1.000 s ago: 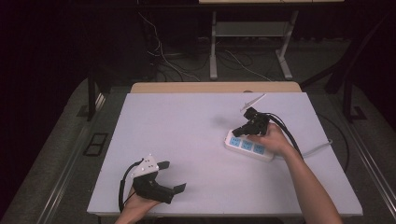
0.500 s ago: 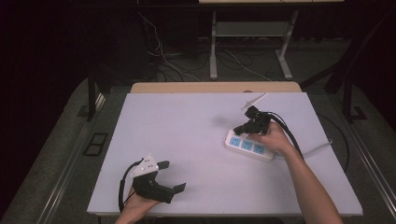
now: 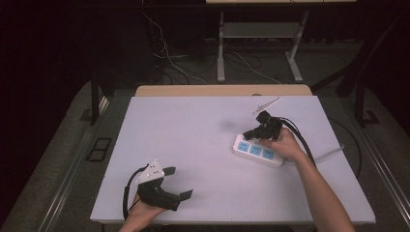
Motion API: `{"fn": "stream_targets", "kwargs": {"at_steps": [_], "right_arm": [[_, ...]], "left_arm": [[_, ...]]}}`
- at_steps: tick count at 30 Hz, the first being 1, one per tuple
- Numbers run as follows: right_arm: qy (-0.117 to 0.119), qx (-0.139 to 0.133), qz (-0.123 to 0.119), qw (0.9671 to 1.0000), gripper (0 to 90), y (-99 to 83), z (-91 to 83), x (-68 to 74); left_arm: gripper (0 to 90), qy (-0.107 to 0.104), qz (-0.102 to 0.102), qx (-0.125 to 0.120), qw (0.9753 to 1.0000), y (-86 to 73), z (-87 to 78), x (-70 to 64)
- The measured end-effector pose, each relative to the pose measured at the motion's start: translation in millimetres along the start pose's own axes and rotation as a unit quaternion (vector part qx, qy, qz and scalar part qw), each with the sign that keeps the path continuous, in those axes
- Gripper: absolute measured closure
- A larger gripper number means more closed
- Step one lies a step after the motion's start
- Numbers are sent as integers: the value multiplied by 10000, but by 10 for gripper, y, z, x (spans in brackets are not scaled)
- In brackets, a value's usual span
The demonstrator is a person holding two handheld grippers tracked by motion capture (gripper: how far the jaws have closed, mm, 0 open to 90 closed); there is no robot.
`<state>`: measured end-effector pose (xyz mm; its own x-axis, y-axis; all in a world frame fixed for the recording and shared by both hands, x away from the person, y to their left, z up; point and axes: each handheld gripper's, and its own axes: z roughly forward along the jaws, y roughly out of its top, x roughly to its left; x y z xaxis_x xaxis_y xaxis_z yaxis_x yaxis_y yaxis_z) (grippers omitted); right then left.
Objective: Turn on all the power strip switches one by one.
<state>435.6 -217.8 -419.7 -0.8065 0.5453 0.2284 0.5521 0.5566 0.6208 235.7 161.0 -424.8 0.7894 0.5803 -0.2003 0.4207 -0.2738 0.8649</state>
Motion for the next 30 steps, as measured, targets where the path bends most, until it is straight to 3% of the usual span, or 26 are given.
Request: {"fn": "stream_targets", "kwargs": {"at_steps": [5,18,30], "right_arm": [[-103,-33,-91,9999,900,-17,1,32],[-115,-83,75,9999,900,-23,-22,36],[-3,-421,86,9991,897,-47,-206,160]], "left_arm": [[0,1,3,12,10000,2,7,-15],[0,-8,-40,4,10000,-2,6,7],[0,-40,-31,-1,10000,3,10,-8]]}}
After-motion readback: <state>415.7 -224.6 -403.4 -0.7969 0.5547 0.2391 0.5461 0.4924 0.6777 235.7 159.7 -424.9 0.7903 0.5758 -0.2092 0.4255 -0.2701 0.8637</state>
